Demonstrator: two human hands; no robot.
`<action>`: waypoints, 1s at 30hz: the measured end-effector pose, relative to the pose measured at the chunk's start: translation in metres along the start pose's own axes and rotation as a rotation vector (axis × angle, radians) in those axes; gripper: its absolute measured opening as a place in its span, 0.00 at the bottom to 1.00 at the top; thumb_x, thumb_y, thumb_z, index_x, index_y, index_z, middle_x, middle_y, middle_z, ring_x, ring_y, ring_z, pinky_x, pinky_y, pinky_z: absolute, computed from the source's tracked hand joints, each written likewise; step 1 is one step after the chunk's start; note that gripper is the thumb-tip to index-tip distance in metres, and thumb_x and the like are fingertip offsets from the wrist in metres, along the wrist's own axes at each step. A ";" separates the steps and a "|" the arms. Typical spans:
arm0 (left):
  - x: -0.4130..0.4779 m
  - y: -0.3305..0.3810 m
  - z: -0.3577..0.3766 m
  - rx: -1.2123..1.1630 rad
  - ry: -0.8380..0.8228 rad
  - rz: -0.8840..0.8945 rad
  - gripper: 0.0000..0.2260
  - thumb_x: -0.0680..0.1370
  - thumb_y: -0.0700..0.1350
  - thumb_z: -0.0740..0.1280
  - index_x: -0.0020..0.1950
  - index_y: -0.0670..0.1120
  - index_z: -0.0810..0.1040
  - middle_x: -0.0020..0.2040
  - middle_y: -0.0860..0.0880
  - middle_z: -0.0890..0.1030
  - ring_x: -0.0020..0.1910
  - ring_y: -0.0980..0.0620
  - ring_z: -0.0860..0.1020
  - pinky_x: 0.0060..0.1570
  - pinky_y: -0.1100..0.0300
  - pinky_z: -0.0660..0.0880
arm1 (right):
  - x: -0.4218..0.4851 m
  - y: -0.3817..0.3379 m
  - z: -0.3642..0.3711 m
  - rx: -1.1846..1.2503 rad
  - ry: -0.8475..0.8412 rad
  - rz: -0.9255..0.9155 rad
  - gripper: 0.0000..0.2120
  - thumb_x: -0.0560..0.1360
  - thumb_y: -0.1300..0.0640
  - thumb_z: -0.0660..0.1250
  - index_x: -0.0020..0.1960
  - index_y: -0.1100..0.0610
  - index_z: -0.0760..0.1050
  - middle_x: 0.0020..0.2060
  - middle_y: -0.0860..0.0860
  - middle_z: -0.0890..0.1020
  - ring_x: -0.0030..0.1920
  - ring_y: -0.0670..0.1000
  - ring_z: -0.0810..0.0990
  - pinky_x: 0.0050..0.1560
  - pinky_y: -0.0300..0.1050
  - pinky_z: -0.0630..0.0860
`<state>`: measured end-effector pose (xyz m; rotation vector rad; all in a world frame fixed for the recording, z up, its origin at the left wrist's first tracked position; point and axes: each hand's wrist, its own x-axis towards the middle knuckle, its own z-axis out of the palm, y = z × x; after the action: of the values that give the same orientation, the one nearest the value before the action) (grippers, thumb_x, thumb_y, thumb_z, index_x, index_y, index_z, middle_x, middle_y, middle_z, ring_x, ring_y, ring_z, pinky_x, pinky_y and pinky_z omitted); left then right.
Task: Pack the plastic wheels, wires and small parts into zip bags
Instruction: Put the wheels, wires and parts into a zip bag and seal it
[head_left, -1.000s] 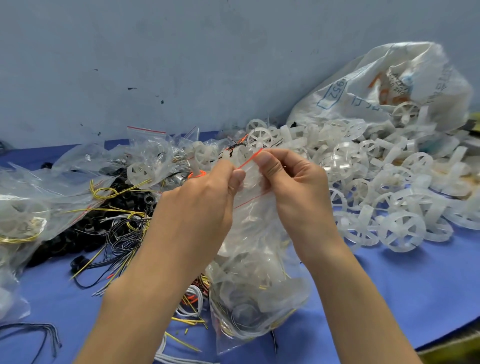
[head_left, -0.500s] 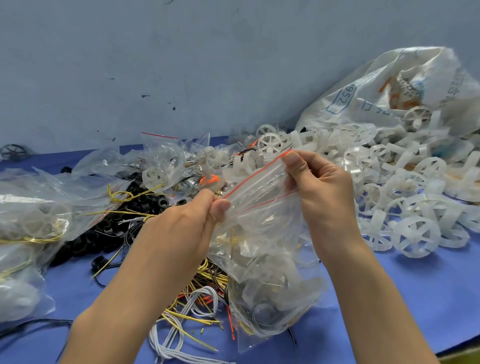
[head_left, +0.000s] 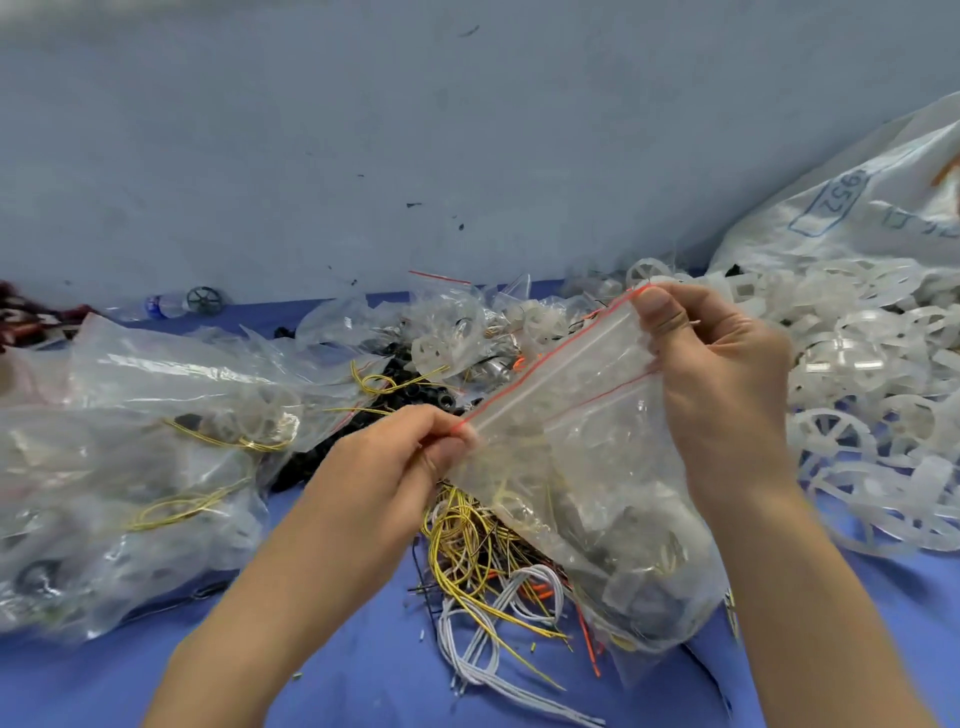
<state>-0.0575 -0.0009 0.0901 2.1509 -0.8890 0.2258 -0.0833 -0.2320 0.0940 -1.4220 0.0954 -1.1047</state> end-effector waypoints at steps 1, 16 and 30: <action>0.002 -0.001 -0.008 -0.012 0.002 -0.008 0.09 0.80 0.43 0.65 0.46 0.56 0.80 0.35 0.57 0.78 0.30 0.54 0.72 0.32 0.62 0.69 | 0.001 -0.002 0.004 0.008 0.008 -0.010 0.05 0.75 0.49 0.72 0.41 0.45 0.84 0.31 0.41 0.78 0.34 0.42 0.71 0.36 0.33 0.70; 0.108 -0.043 -0.148 0.047 -0.014 -0.223 0.10 0.82 0.42 0.62 0.43 0.52 0.78 0.38 0.53 0.79 0.32 0.57 0.76 0.38 0.58 0.76 | 0.073 -0.014 0.182 0.030 -0.003 0.077 0.07 0.79 0.55 0.67 0.51 0.56 0.82 0.37 0.44 0.80 0.37 0.40 0.75 0.44 0.35 0.72; 0.000 -0.193 -0.235 -0.413 0.664 -0.972 0.08 0.82 0.40 0.58 0.46 0.39 0.74 0.38 0.44 0.81 0.29 0.51 0.76 0.25 0.62 0.73 | -0.101 -0.043 0.451 -0.654 -0.996 -0.657 0.21 0.79 0.58 0.61 0.71 0.53 0.68 0.67 0.56 0.71 0.66 0.61 0.70 0.66 0.57 0.65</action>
<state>0.0987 0.2558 0.1336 1.7020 0.4713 0.2061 0.1306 0.1709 0.1785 -2.5659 -0.8414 -0.7523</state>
